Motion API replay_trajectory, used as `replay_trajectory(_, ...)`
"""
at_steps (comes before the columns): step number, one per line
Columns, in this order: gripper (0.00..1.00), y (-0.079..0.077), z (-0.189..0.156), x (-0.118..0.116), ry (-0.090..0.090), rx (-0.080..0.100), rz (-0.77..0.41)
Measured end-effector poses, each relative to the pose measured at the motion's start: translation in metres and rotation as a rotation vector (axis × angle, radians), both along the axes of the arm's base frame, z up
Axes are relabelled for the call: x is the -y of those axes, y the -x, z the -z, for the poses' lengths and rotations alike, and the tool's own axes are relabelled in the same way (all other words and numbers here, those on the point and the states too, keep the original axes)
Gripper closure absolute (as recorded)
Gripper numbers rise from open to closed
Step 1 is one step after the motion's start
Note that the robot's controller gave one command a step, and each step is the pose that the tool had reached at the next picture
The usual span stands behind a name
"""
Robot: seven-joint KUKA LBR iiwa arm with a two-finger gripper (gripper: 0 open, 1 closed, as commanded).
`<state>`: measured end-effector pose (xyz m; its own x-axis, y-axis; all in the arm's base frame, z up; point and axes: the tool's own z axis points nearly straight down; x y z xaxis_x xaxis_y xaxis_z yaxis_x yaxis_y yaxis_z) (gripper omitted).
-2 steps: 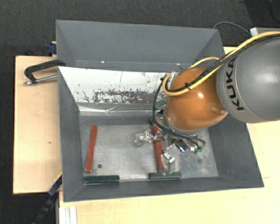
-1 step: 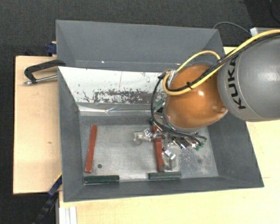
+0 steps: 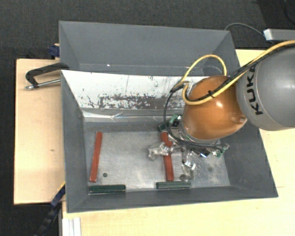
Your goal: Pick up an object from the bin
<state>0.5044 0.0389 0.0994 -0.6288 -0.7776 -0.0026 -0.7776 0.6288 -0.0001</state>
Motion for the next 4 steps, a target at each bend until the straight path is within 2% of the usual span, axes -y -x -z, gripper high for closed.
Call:
replay_trajectory(1,1.0,-0.005,0.025,0.001,0.0,-0.001,-0.129)
replay_trajectory(2,1.0,-0.005,0.025,0.001,0.0,-0.001,-0.129)
replay_trajectory(3,1.0,-0.01,0.026,-0.013,0.002,0.0,-0.19)
replay_trajectory(4,1.0,-0.005,-0.112,0.025,0.0,0.003,-0.219)
